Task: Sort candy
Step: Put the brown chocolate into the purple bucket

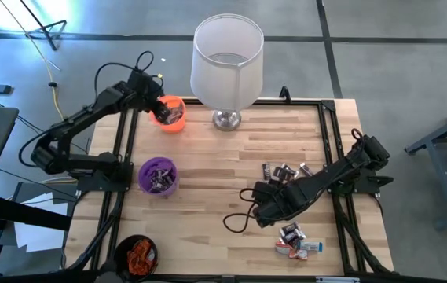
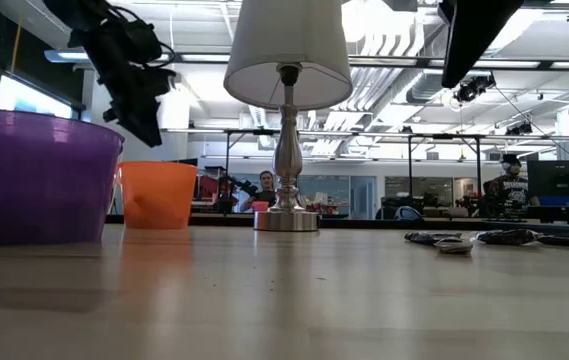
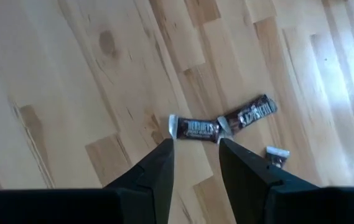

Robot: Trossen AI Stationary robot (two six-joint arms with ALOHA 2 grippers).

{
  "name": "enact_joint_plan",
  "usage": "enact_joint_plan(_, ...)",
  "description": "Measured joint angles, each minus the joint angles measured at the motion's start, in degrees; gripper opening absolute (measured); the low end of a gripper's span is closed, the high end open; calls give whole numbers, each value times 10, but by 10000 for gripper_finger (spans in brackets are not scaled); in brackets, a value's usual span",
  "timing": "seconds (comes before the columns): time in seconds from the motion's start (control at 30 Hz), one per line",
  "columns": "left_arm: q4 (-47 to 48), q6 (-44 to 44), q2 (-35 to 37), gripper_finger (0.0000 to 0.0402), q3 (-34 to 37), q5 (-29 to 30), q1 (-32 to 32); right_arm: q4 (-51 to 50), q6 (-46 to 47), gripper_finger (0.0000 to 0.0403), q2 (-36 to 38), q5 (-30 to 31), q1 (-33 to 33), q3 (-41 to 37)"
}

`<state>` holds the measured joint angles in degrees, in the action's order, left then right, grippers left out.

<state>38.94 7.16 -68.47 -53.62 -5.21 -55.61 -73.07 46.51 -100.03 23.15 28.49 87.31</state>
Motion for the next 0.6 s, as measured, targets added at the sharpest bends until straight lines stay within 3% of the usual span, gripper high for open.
enact_joint_plan(0.13,74,-24,7,110,-19,-37,6,-24,34,124,0,-33,0,0)
enact_joint_plan(0.27,97,-50,31,110,-18,-220,41,-43,78,124,0,-59,6,-1)
enact_joint_plan(0.37,58,-69,52,110,-4,-307,102,-30,83,124,-1,-6,24,-1)
enact_joint_plan(0.5,-36,-130,78,110,22,-281,210,-19,95,124,-6,38,48,-12)
enact_joint_plan(0.6,-110,-181,89,110,40,-228,292,2,196,124,-6,48,55,-48)
